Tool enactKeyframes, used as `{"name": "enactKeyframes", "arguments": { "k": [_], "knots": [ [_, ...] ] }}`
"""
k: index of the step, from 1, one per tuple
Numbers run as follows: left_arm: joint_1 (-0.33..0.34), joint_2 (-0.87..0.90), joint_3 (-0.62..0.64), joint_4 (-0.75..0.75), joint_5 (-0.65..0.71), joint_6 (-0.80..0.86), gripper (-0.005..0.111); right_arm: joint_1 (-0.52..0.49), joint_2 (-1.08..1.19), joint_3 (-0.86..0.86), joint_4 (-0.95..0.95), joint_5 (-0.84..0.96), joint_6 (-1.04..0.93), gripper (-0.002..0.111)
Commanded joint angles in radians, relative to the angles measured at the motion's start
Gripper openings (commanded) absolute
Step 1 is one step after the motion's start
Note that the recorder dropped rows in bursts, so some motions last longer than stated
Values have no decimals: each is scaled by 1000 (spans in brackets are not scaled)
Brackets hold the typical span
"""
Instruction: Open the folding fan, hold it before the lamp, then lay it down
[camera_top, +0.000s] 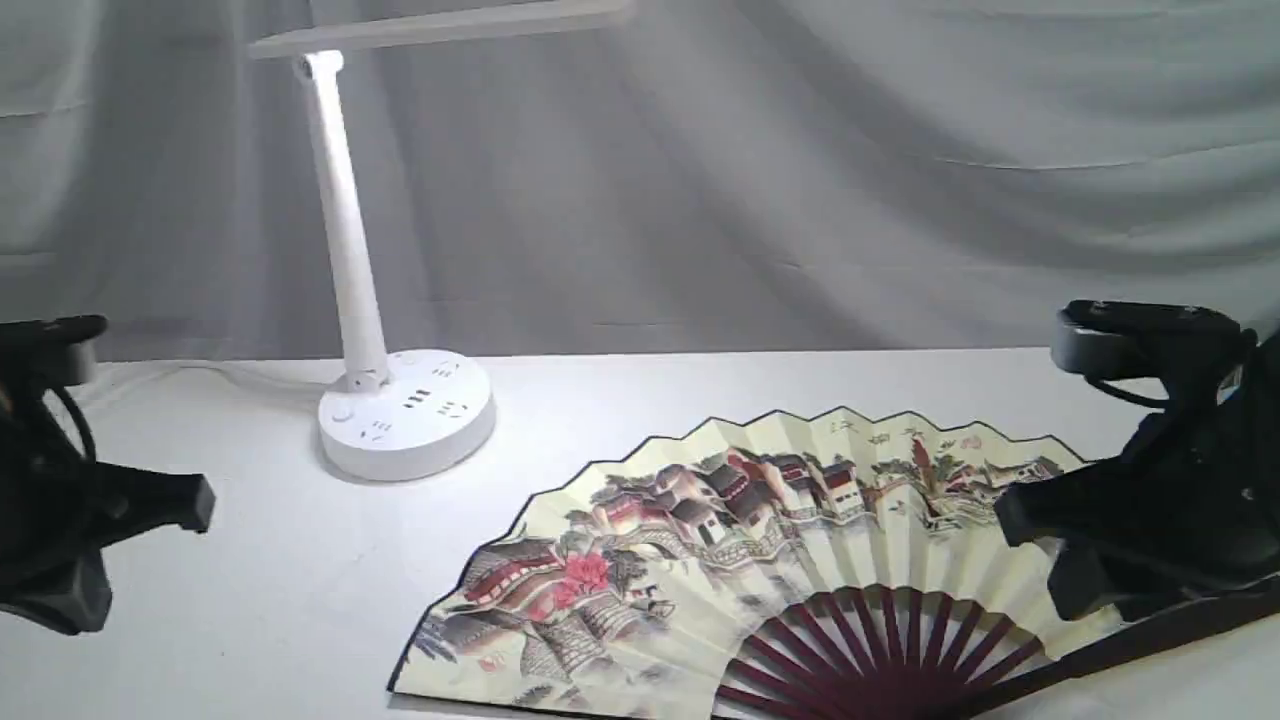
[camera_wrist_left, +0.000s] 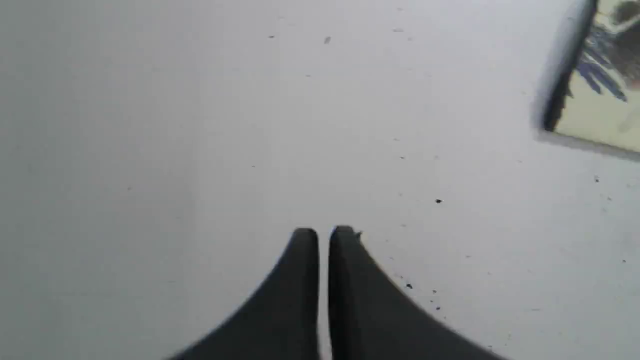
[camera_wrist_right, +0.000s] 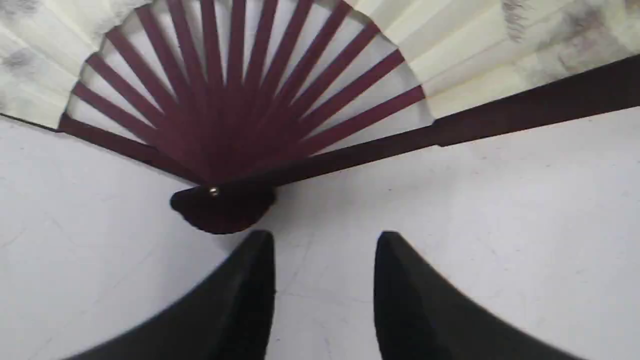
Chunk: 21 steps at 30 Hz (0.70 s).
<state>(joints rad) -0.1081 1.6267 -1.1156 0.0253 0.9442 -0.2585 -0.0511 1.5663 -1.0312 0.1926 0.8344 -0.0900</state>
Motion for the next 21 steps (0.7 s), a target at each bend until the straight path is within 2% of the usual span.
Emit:
{"name": "enactKeyframes", "arguments": {
  "k": [1,7,10,13,17,21],
  "knots": [
    [62,-4,-7,-4,11,9,0,-52,-10,-7,-45,-24,29,25],
    [121,-4,-7,84,47,9,0,-155,-10,-7,-163,10,27,0],
    [121,-4,-7,135,47,9,0,-191,-10,-7,-200,20,27,0],
    [121,-6,-7,111,54,21,0,-200,-10,-7,-200,20,20,0],
    [121,-12,-7,10,57,185,0,-182,-10,-7,-198,18,8,0],
    [121,-23,-7,-81,43,271,0,-179,-17,-7,-165,18,-22,0]
  ]
}}
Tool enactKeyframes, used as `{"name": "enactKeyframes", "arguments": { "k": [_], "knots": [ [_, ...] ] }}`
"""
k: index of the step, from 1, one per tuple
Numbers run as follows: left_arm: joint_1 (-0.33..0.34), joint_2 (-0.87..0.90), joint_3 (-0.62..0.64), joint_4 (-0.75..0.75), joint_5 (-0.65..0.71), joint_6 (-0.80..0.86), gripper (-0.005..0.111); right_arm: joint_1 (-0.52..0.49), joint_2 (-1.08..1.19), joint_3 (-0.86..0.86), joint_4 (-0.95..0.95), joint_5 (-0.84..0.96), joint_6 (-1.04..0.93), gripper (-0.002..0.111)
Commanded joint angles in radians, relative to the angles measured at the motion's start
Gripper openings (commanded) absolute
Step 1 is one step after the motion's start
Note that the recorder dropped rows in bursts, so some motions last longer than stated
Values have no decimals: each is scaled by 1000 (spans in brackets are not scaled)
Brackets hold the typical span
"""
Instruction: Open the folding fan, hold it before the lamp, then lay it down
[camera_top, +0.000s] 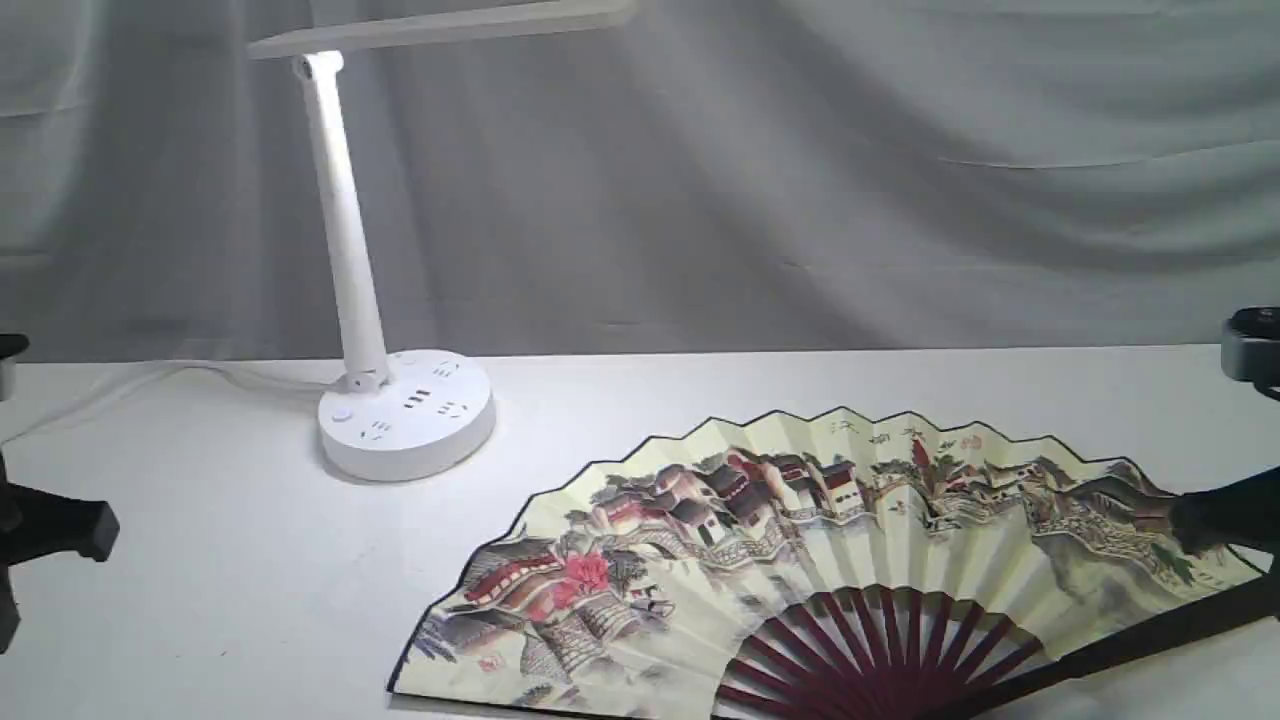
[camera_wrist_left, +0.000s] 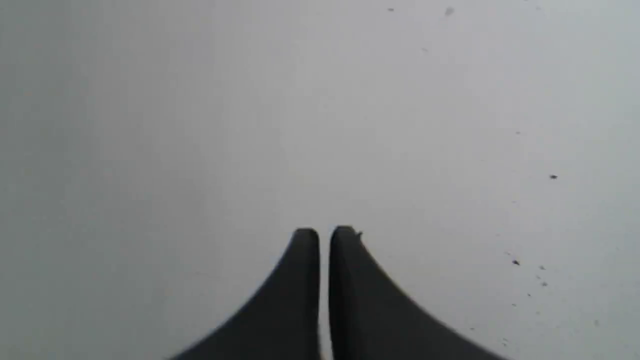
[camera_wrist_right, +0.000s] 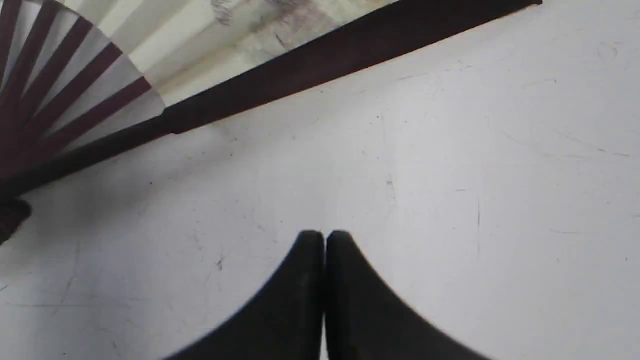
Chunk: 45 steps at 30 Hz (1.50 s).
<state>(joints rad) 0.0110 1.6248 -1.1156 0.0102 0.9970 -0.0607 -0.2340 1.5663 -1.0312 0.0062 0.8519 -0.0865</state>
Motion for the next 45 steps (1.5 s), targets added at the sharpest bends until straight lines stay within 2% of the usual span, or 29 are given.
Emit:
{"name": "enactKeyframes", "arguments": {
  "k": [1,12,18,24,32,45],
  "knots": [
    [2,-26,-7,-76,-13,87,0,4,-22,-7,24,1,-38,0],
    [-4,-81,-5,-93,-29,129,0,4,-111,-5,24,5,-44,0],
    [-4,-172,-1,-78,-42,129,0,4,-179,1,24,4,-44,0],
    [-4,-295,57,-60,-101,129,0,4,-283,1,24,2,-48,0],
    [-4,-515,145,-55,-145,129,0,4,-492,1,16,14,-48,0],
    [-4,-988,149,-40,-88,129,0,4,-851,1,-23,117,-48,0]
  ]
}}
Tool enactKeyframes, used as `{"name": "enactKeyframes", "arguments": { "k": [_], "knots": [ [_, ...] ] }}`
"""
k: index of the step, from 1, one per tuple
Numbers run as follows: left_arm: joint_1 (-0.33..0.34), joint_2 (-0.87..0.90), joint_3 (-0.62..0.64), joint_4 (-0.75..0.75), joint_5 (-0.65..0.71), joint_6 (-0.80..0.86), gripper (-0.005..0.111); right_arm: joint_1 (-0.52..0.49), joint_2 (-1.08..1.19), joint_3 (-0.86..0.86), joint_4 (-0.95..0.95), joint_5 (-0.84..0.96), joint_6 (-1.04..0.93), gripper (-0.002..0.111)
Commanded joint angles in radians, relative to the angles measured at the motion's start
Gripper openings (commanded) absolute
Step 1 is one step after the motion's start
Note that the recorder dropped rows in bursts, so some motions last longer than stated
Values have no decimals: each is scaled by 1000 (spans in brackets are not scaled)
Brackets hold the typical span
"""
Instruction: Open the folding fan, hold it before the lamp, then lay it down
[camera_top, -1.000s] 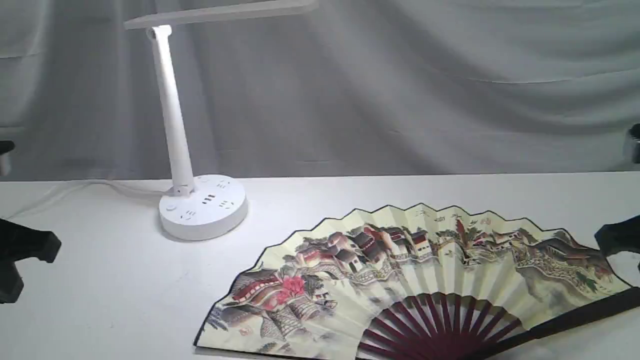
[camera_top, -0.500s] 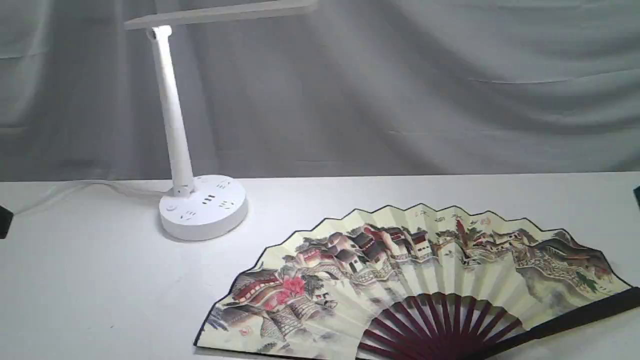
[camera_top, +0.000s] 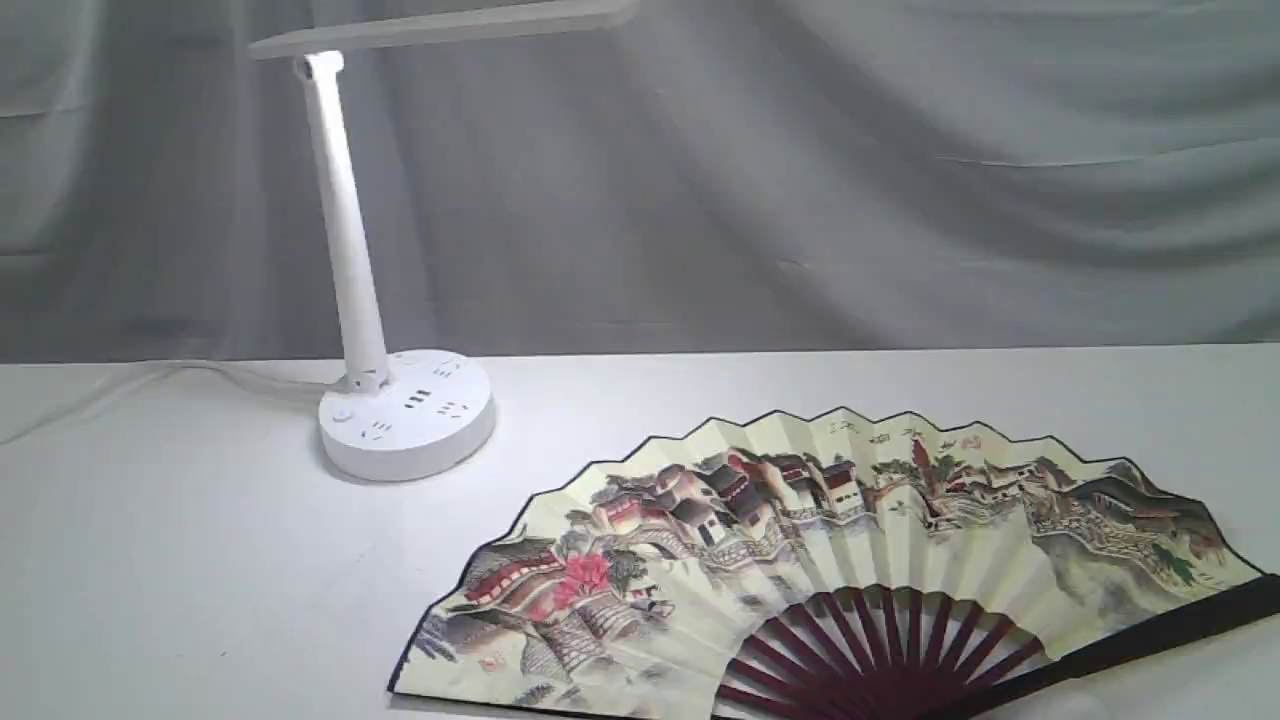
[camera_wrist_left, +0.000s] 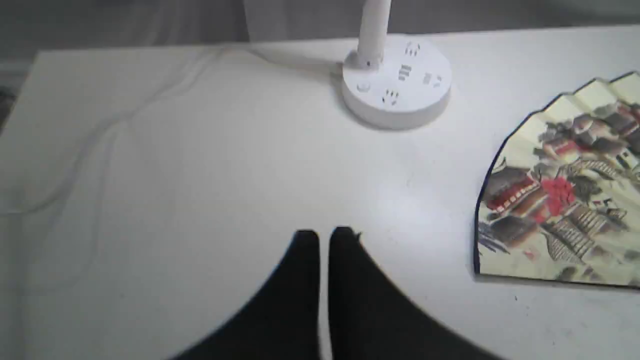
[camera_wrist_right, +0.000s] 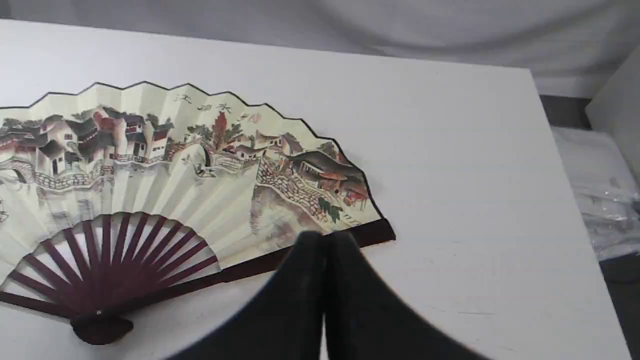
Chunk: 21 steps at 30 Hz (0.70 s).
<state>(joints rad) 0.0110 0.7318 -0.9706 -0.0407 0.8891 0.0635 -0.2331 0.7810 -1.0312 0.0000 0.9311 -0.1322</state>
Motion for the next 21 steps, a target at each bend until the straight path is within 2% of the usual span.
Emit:
{"name": "enactKeyframes", "arguments": {
  "k": [1,11,21],
  "knots": [
    [-4,-127,4,13,28,4,0,3,-95,1,-17,59,-3,0],
    [-4,-466,4,13,140,4,0,3,-380,1,-17,176,-5,0],
    [-4,-702,4,13,232,-1,0,4,-657,1,-8,258,-1,0]
  ]
}}
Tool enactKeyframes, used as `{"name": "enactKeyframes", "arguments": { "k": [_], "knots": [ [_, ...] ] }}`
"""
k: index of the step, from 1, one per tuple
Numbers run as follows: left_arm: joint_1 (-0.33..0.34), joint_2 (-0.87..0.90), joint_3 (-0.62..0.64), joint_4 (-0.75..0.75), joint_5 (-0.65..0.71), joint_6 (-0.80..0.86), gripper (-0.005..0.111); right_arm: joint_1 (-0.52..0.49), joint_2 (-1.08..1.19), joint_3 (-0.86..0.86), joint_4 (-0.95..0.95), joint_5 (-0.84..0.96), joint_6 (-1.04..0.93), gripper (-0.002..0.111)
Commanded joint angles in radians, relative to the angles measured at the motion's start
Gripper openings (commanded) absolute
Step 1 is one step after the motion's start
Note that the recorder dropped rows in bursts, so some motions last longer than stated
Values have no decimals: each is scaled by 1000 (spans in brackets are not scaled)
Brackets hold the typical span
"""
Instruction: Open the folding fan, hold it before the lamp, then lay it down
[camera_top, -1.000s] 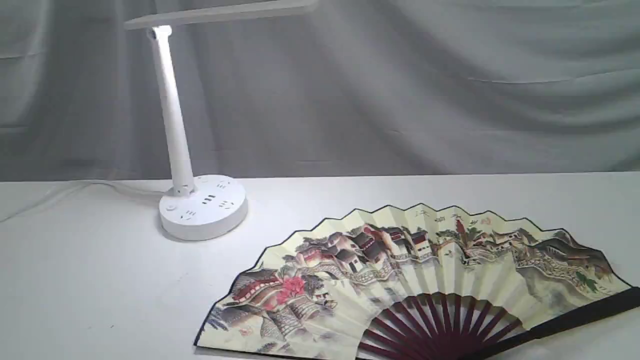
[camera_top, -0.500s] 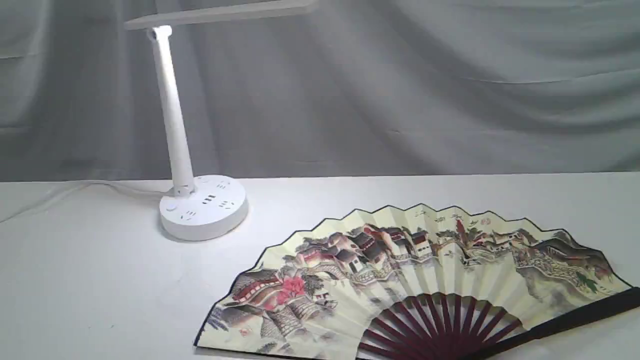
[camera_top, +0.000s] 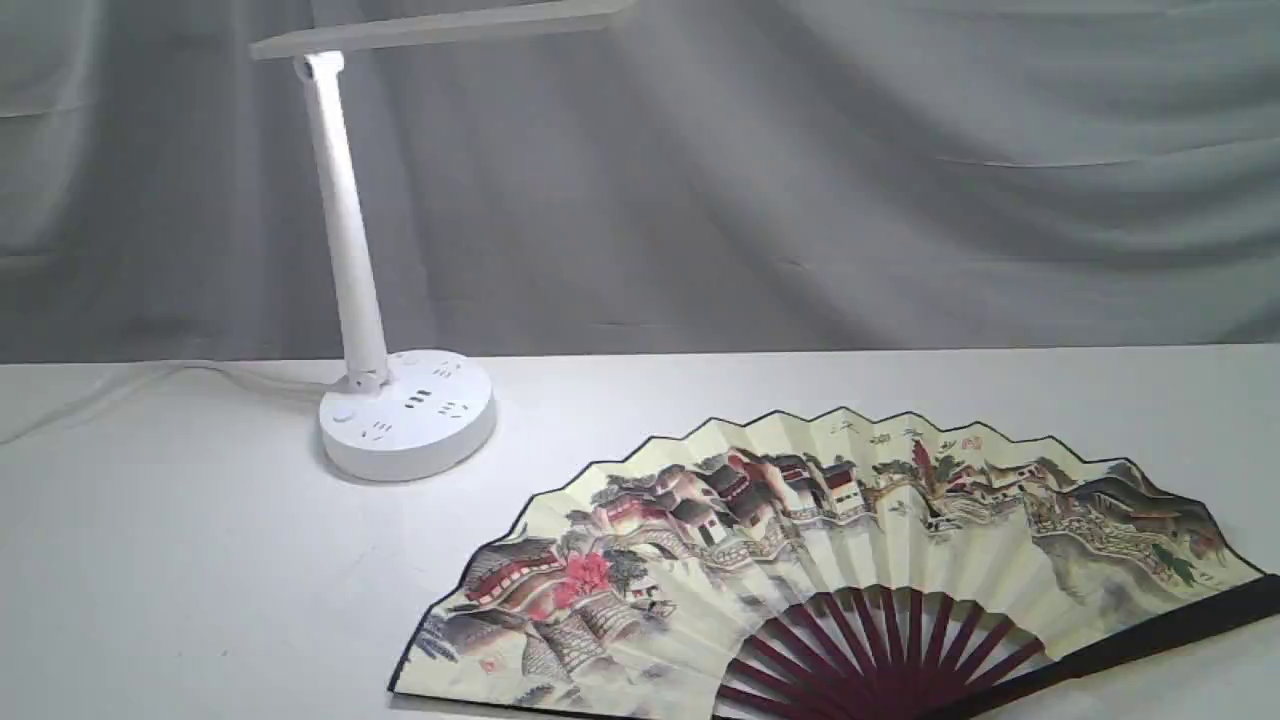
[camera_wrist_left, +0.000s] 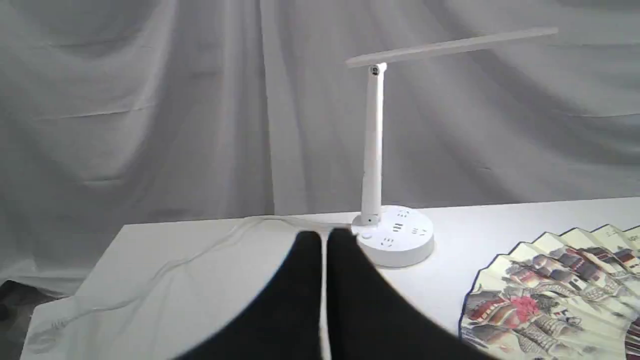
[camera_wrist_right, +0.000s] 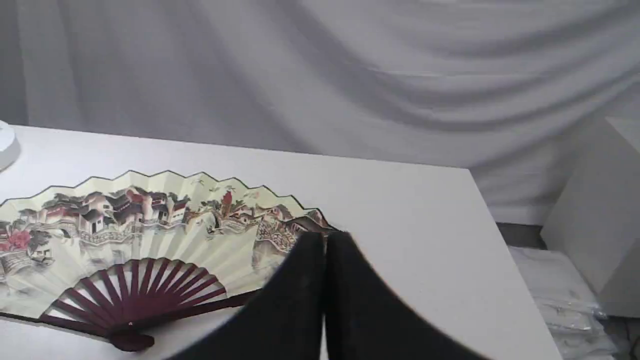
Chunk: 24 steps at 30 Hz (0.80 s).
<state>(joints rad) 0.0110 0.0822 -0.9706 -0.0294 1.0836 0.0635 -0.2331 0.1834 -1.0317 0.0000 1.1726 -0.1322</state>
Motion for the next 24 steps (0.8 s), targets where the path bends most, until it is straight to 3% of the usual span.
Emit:
{"name": "enactKeyframes", "arguments": {
  "k": [1,6,18,24],
  "knots": [
    [-4,-71,4,2,38,-1,0,4,-85,1,-8,16,-1,0],
    [-4,-82,4,16,37,-1,0,4,-183,1,-13,28,-1,0],
    [-4,-82,13,-93,12,-3,0,4,-183,-6,15,48,-5,0],
    [9,-82,54,-67,14,-10,0,4,-183,61,0,33,-5,0]
  ]
}}
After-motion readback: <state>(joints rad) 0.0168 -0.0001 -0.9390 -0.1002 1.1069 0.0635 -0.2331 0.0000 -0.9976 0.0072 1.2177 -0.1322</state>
